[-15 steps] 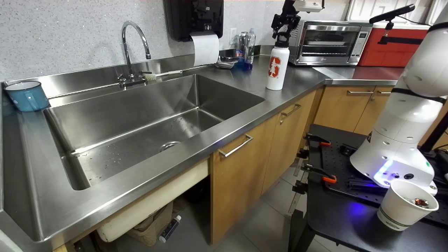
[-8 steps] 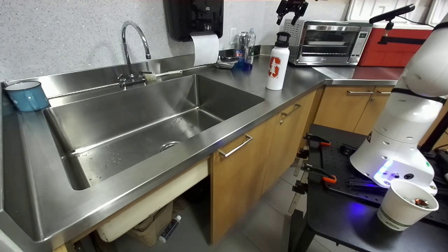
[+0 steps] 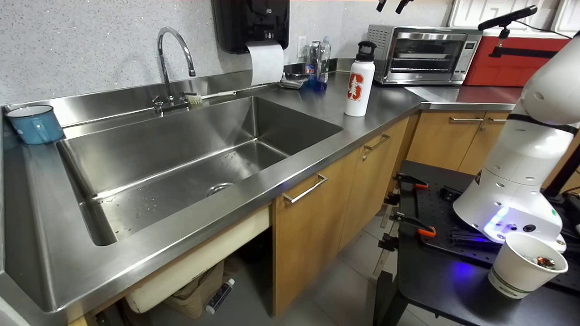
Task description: Take the lid off the counter and put it on the bottle
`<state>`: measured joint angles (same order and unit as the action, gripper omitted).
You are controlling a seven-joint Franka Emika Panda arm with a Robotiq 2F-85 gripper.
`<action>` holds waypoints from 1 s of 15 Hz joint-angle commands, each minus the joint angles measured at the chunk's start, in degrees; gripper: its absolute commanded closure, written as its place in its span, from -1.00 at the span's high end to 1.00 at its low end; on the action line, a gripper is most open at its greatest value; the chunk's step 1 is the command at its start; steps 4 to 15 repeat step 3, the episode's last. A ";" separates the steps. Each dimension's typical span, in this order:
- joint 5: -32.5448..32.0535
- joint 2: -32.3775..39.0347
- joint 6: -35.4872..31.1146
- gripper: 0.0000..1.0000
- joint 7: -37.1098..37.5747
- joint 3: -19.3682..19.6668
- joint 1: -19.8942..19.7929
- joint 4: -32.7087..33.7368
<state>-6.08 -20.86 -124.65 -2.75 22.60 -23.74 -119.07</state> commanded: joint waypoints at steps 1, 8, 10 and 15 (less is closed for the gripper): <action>-0.22 -3.91 4.11 1.00 -0.94 0.37 -0.13 -1.45; -0.54 -4.90 5.35 1.00 -0.88 0.58 -0.28 -1.99; -0.54 -4.90 5.35 1.00 -0.88 0.58 -0.28 -1.99; -0.54 -4.90 5.35 1.00 -0.88 0.58 -0.28 -1.99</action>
